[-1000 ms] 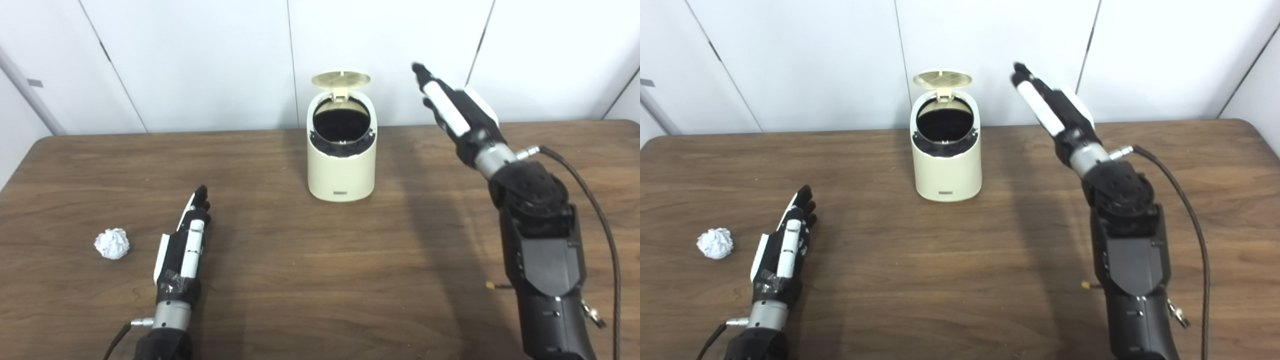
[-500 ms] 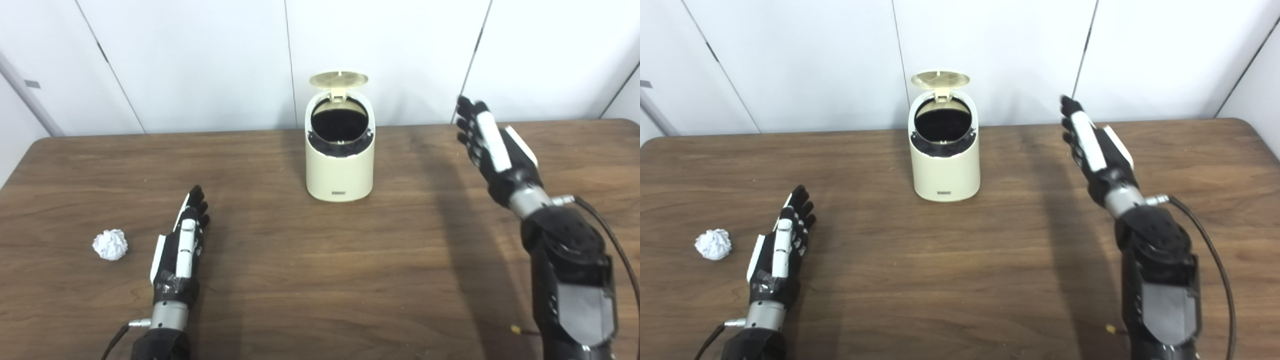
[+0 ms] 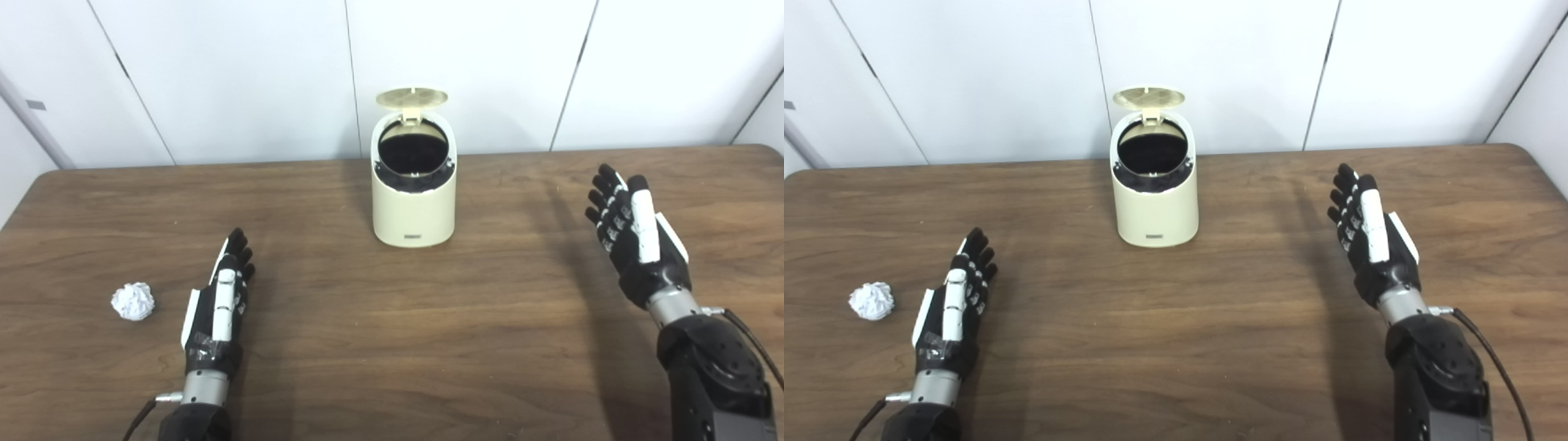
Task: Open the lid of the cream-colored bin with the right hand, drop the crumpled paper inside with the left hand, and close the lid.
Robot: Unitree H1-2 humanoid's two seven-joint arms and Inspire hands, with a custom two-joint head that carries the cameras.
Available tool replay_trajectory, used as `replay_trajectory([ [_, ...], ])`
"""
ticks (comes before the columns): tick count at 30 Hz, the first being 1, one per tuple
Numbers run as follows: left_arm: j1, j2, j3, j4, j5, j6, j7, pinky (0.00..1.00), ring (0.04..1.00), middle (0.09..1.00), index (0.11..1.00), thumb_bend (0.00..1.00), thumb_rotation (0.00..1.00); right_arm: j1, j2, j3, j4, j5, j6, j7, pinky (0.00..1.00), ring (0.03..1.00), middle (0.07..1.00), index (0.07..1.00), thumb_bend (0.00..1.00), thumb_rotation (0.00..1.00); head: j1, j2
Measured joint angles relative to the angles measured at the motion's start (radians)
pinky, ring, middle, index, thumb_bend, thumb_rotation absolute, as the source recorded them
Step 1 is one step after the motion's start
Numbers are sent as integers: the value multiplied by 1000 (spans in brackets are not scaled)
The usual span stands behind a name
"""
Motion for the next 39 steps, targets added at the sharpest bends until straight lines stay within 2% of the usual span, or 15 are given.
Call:
replay_trajectory([
  [9, -1, 0, 5, 1, -17, 1, -1, 1000, 1000, 1000, 1000, 477, 915, 37, 21, 13, 61, 38, -114, -34, 1000, 1000, 1000, 977, 548, 1000, 2, 9],
  [16, -5, 2, 4, 4, -19, 1, -6, 1000, 1000, 1000, 1000, 501, 908, 70, 33, 58, 71, 1, -214, -68, 1000, 1000, 1000, 973, 543, 1000, 11, 15],
  [21, -5, 2, 7, 4, -19, 3, -6, 1000, 1000, 1000, 1000, 505, 901, 98, 50, 64, 94, -18, -272, -103, 1000, 1000, 1000, 954, 533, 987, 15, 18],
  [29, -7, 2, 7, 4, -19, 8, -5, 1000, 1000, 1000, 998, 507, 907, 123, 61, 91, 95, -47, -318, -121, 1000, 1000, 1000, 969, 541, 1000, 29, 28],
  [35, -7, 3, 9, 4, -17, 8, -4, 1000, 1000, 1000, 1000, 508, 914, 137, 59, 99, 94, -59, -328, -130, 1000, 1000, 1000, 967, 564, 1000, 40, 32],
  [39, -7, 3, 9, 5, -17, 8, -4, 1000, 1000, 1000, 999, 512, 911, 140, 58, 102, 94, -59, -350, -132, 1000, 1000, 1000, 961, 542, 1000, 46, 37],
])
